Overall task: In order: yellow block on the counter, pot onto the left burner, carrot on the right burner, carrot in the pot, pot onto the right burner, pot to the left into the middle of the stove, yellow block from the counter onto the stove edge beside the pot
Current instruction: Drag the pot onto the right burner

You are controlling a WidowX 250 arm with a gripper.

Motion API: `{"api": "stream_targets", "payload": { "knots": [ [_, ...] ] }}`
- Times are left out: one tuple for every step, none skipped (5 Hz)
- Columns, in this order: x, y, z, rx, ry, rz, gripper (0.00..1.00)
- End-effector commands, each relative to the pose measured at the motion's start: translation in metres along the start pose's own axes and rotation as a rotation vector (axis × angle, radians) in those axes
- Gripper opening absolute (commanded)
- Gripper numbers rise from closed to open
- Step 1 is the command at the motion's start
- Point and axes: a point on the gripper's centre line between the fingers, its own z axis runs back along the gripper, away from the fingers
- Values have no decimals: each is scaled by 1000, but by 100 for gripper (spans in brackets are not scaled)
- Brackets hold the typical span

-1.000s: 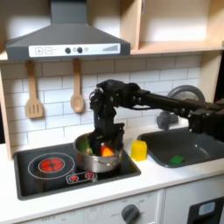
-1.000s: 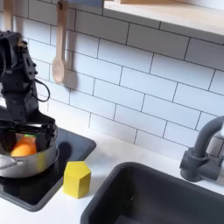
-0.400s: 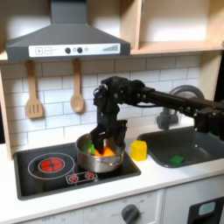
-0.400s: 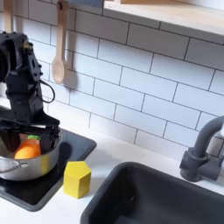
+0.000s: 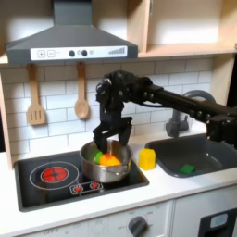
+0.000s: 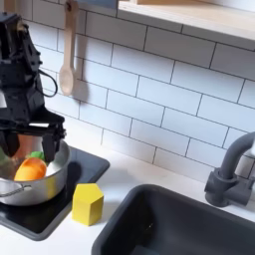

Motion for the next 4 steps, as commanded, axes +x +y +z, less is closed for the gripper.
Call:
{"api": "stream_targets", "payload": {
  "knots": [
    [-5, -11, 9, -35, 2, -25, 100],
    [-8, -13, 16, -38, -15, -34, 100],
    [-12, -20, 16, -43, -12, -54, 100],
    [-18, -29, 14, -49, -5, -86, 100]
  ]
}}
